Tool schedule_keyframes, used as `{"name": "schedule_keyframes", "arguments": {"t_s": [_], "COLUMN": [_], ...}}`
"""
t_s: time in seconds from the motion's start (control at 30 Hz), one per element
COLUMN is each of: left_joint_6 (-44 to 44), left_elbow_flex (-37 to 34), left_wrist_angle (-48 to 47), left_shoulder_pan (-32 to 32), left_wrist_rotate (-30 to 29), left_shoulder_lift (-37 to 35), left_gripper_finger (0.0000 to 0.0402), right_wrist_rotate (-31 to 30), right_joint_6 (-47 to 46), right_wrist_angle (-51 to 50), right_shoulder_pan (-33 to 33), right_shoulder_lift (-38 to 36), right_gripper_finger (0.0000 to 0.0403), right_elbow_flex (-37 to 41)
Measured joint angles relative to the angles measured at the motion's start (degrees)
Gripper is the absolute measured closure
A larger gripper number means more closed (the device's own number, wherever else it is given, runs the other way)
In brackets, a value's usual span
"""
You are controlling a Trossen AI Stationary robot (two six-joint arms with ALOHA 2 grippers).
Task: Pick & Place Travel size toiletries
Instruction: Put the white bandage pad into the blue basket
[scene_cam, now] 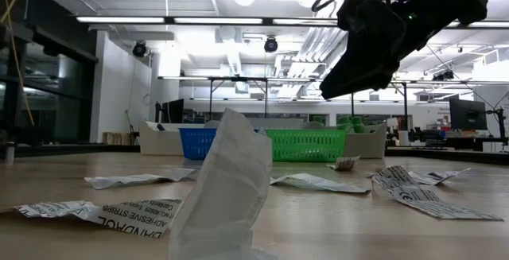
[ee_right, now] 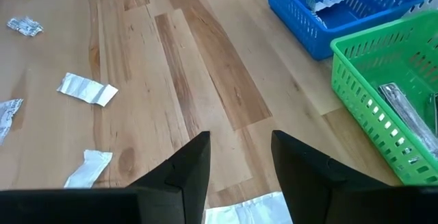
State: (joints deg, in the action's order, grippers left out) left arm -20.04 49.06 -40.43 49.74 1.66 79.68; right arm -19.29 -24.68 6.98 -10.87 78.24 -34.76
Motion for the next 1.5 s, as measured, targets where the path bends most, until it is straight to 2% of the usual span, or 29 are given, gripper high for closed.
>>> {"name": "schedule_keyframes", "arguments": {"t_s": [0.23,0.43,0.53,0.7,0.83,1.3,1.4,1.5], "left_joint_6": [3.4,3.3,2.9,2.7,5.0,9.3,9.3,9.2], "left_elbow_flex": [0.0,0.0,0.0,0.0,0.0,0.2,0.3,0.2], "left_wrist_angle": [3.8,7.1,8.0,8.1,9.3,9.1,9.4,9.8], "left_shoulder_pan": [-0.1,0.6,1.5,2.5,2.6,2.5,2.5,2.5], "left_wrist_rotate": [3.8,4.2,4.0,3.1,1.2,-3.7,-4.0,-4.5], "left_shoulder_lift": [4.4,5.6,5.9,7.3,9.4,15.7,16.4,16.4], "left_gripper_finger": [0.0267,0.0265,0.0244,0.0181,0.0162,0.0161,0.0178,0.0214], "right_wrist_rotate": [2.4,4.7,4.7,4.6,4.6,4.4,4.4,4.4], "right_joint_6": [-1.3,-3.8,-4.2,-4.2,-4.2,-5.1,-5.6,-5.7], "right_wrist_angle": [-0.1,-0.3,-0.4,-0.5,-0.5,-0.8,-1.3,-1.8], "right_shoulder_pan": [0.0,0.0,-0.3,-1.3,-2.0,-3.9,-3.9,-3.9], "right_shoulder_lift": [0.0,0.0,0.0,0.0,0.0,0.0,0.0,0.0], "right_gripper_finger": [0.0254,0.0254,0.0254,0.0254,0.0254,0.0254,0.0254,0.0254], "right_elbow_flex": [0.0,0.0,0.0,0.0,0.0,0.0,0.0,0.0]}}
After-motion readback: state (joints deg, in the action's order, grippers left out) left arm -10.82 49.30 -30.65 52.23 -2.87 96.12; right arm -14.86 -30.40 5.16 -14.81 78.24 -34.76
